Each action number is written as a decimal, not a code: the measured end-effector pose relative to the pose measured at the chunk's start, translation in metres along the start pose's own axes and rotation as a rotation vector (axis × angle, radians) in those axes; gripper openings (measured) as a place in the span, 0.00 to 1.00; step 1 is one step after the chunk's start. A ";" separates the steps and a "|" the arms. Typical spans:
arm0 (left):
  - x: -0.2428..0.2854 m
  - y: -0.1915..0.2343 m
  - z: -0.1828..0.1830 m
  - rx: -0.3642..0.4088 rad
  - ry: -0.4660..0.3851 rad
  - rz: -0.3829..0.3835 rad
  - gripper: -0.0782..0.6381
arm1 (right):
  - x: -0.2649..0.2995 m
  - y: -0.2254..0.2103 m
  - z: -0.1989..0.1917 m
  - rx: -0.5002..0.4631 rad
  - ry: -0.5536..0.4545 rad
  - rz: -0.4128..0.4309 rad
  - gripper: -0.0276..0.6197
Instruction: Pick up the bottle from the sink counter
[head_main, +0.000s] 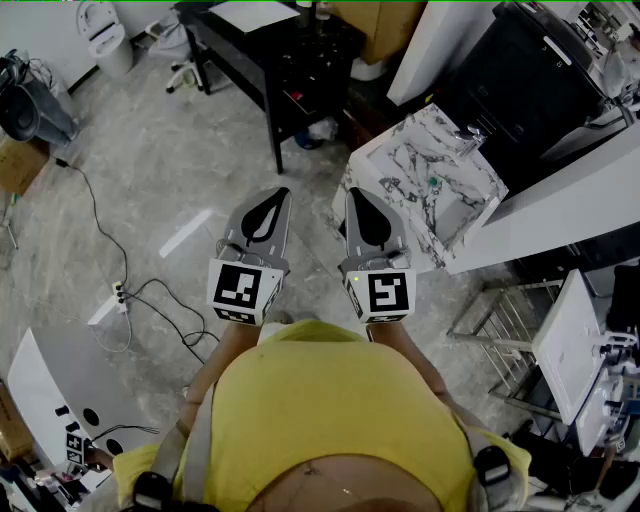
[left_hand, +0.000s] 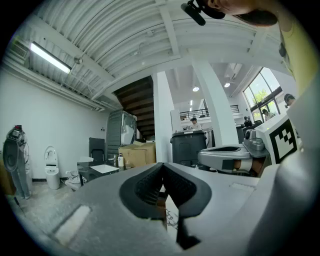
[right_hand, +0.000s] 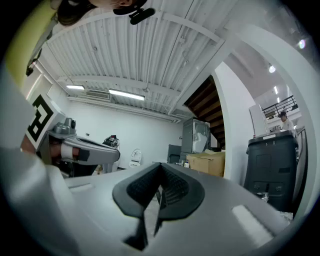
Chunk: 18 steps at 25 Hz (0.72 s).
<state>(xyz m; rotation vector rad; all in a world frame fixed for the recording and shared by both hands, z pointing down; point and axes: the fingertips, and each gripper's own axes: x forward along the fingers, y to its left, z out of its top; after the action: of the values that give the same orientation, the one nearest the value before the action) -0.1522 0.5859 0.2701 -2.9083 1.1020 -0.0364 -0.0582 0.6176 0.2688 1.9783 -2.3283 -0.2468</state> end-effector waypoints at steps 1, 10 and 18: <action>0.002 -0.001 -0.001 0.003 0.000 0.003 0.11 | 0.000 -0.002 -0.001 0.001 0.000 0.002 0.04; 0.025 -0.001 -0.015 -0.005 0.015 -0.002 0.11 | 0.016 -0.014 -0.014 0.021 -0.023 0.018 0.05; 0.080 0.047 -0.033 -0.024 0.023 -0.016 0.11 | 0.085 -0.026 -0.035 0.020 -0.012 0.035 0.10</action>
<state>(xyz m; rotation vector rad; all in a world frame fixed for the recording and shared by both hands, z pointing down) -0.1242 0.4973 0.3021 -2.9450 1.0897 -0.0581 -0.0411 0.5273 0.2945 1.9484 -2.3798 -0.2346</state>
